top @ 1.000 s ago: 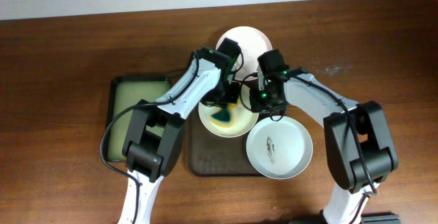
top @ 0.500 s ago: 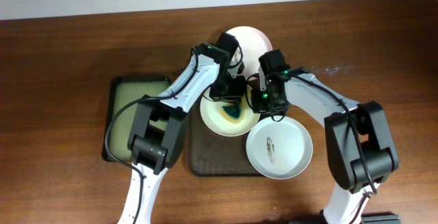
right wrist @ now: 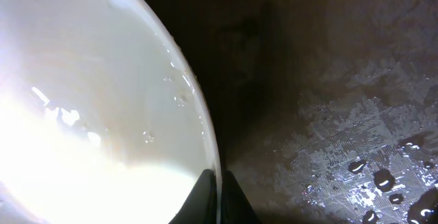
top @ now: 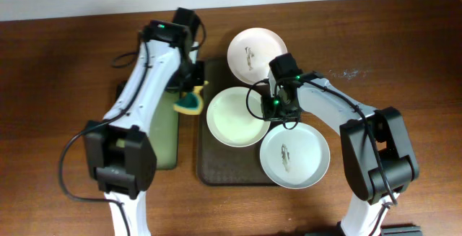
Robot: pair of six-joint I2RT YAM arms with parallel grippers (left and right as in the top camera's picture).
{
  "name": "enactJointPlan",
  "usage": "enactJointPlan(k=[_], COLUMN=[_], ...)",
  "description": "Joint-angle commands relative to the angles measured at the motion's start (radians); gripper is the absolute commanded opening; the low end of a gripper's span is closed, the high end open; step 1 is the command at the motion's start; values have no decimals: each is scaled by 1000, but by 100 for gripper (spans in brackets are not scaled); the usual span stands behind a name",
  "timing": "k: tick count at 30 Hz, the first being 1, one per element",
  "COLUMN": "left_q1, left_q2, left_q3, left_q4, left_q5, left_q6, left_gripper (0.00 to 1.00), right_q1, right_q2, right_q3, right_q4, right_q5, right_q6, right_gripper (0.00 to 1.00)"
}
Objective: Clean dirty plates on tray and stack at the side
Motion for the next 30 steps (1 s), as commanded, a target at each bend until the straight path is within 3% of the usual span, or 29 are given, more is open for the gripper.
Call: enactJointPlan(k=[1,4,5,6,8,13,14,15,18,21,25,30], left_q1=[97,197,213,216,216,216,216,216,216,216,216,216], left_q2=[-15,-15,-19,-41,-87,-290,-350,-409,-495,-497,-497,-497], left_q3=[-66,-249,-251,-251,-251,-251,-251,-251,-251,-251,-251,-251], left_q4=[-15,74,73,76,80,38,30,31,27,28,27,27], left_q5=[-91,-33,-35,-39,-38,-26,-27,-27,-35,-27,-27,-27], left_q6=[18,1,17,27,27,27,27,27,27,26,26,26], left_gripper=[0,0,8,34,69,76,82,100,100,99,99,99], right_q1=[-3,-3,-3,-3,-2,200,283,363,489,515,573,645], right_q2=[-4,-4,-9,-31,-97,-321,-356,-383,-409,-433,-452,-452], right_q3=[6,6,6,11,15,15,15,15,15,15,15,15], right_q4=[8,2,-5,-17,-36,-93,-82,-78,-72,-71,-71,-71], right_q5=[27,21,-10,-11,1,626,801,940,1100,1112,1114,1157], right_q6=[-14,-14,-14,-14,-14,-10,-11,-11,-11,-15,-199,-198], right_gripper=[5,4,4,4,4,4,4,4,4,4,4,4])
